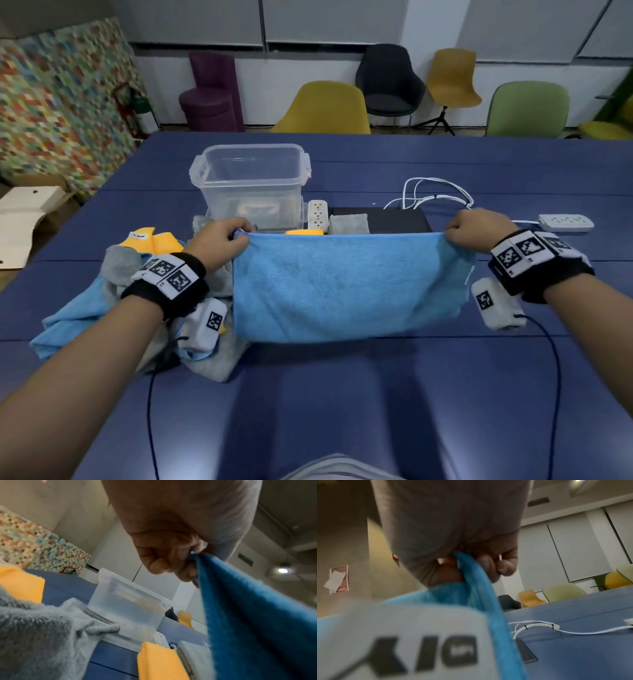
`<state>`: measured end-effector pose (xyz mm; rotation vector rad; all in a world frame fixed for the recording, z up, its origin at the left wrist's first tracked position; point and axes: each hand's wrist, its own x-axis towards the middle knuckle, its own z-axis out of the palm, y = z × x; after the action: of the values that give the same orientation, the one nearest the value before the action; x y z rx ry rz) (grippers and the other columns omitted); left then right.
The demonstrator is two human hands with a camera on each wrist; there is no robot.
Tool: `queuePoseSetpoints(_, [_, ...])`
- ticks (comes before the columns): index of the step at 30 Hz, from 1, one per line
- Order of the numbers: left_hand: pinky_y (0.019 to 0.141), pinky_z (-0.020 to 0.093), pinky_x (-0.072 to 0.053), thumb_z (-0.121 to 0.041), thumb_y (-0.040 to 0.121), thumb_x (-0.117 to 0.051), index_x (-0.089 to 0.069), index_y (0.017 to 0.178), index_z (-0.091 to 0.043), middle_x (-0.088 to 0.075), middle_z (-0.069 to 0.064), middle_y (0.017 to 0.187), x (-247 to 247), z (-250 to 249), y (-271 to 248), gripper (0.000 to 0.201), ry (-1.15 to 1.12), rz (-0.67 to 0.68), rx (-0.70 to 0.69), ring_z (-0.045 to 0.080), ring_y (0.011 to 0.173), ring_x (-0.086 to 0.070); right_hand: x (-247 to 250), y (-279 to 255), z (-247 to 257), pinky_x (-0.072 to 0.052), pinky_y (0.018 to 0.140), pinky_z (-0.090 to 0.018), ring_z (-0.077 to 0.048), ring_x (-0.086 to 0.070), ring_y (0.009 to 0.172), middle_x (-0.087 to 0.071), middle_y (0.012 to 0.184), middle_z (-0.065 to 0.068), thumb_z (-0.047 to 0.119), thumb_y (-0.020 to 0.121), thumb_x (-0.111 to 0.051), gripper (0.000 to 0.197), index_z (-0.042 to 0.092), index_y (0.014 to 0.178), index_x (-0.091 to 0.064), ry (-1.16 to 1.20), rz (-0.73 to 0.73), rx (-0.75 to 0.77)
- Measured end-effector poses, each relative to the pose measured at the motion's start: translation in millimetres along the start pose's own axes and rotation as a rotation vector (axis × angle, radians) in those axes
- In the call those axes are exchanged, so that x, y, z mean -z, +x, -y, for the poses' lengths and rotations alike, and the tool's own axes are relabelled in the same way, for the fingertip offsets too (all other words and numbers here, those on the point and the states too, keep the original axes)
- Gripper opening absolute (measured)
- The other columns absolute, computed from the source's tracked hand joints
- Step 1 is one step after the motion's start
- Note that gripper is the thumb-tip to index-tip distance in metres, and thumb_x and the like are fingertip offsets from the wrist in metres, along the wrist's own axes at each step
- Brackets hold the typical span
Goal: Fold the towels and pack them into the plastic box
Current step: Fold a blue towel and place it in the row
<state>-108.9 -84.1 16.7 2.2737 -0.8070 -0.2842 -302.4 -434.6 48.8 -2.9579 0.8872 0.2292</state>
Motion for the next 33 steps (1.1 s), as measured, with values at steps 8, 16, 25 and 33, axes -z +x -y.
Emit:
queuePoseSetpoints(8, [0.082, 0.034, -0.043, -0.019, 0.091, -0.053, -0.062, 0.11, -0.017, -0.061, 0.008, 0.119, -48.3, 62.2, 28.9, 0.021, 0.544, 0.141, 0.115, 0.028, 0.107, -0.057, -77.4, 34.4, 3.5, -0.04, 0.071, -0.03, -0.025, -0.056, 0.09, -0.057, 0.099, -0.006, 0.013, 0.085, -0.051, 0.011, 0.021, 0.087, -0.044, -0.071, 0.168, 0.015])
queuePoseSetpoints(16, [0.075, 0.03, -0.039, -0.016, 0.084, -0.053, -0.041, 0.087, -0.027, -0.051, -0.002, 0.103, -84.8, 86.8, 18.3, 0.017, 0.598, 0.228, -0.044, 0.021, 0.1, -0.054, -134.9, 26.3, 0.4, -0.043, 0.072, -0.033, -0.022, -0.047, 0.081, -0.053, 0.103, -0.007, 0.019, 0.088, -0.049, 0.019, 0.02, 0.078, -0.034, -0.197, 0.228, 0.099])
queuePoseSetpoints(25, [0.065, 0.031, -0.026, -0.012, 0.089, -0.043, -0.048, 0.105, -0.013, -0.048, 0.006, 0.109, -119.4, 87.2, -48.4, 0.017, 0.826, 0.445, -0.151, 0.027, 0.096, -0.051, -176.2, -17.6, -6.3, -0.048, 0.084, -0.033, -0.024, -0.057, 0.112, -0.05, 0.129, -0.006, 0.015, 0.091, -0.042, 0.038, 0.013, 0.129, -0.039, -0.417, 0.312, 0.184])
queuePoseSetpoints(33, [0.027, 0.022, -0.027, -0.01, 0.016, -0.086, -0.053, 0.056, -0.021, -0.048, 0.004, 0.053, -148.8, 104.5, -47.7, 0.052, 0.84, 0.416, -0.061, 0.016, 0.034, -0.046, -196.4, -19.4, -14.6, -0.047, 0.088, -0.034, -0.023, -0.056, 0.115, -0.047, 0.133, -0.004, 0.013, 0.092, -0.037, 0.041, 0.016, 0.133, -0.035, -0.382, 0.325, 0.128])
